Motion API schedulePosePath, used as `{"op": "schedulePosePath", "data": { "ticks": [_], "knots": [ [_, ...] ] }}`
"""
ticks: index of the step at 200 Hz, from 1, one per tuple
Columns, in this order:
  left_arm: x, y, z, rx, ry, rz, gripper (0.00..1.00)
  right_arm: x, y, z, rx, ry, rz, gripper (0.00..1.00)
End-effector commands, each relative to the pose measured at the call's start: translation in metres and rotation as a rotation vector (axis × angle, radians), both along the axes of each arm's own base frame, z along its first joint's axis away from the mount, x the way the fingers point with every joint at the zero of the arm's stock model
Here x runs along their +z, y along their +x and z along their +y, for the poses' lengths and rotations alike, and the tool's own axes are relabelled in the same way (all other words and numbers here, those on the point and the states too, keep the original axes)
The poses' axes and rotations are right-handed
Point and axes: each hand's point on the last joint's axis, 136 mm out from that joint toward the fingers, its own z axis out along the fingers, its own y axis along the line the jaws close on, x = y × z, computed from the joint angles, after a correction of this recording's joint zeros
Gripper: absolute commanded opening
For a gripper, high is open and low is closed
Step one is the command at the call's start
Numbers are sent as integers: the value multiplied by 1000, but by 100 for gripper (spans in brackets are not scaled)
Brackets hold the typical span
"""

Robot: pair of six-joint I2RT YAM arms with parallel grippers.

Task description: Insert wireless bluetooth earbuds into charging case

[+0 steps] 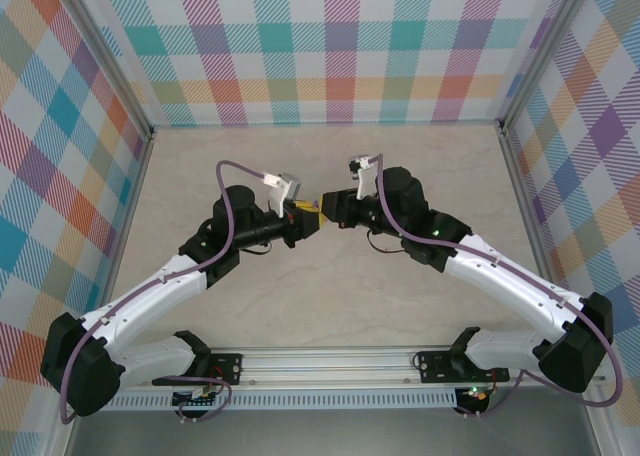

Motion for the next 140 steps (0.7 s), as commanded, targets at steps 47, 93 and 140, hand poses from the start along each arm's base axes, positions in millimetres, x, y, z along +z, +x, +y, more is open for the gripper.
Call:
{"op": "schedulePosePath", "data": {
  "ticks": [47,93,140],
  "knots": [
    [31,-4,-1,-14,-40,-89,10,-8,-7,11,60,-34,13,23],
    [33,-5,0,-15,-32,-102,12,-10,-7,15,72,-39,22,22],
    [33,-5,-2,-27,-36,-102,12,-14,-4,13,51,-56,28,22]
  ]
}}
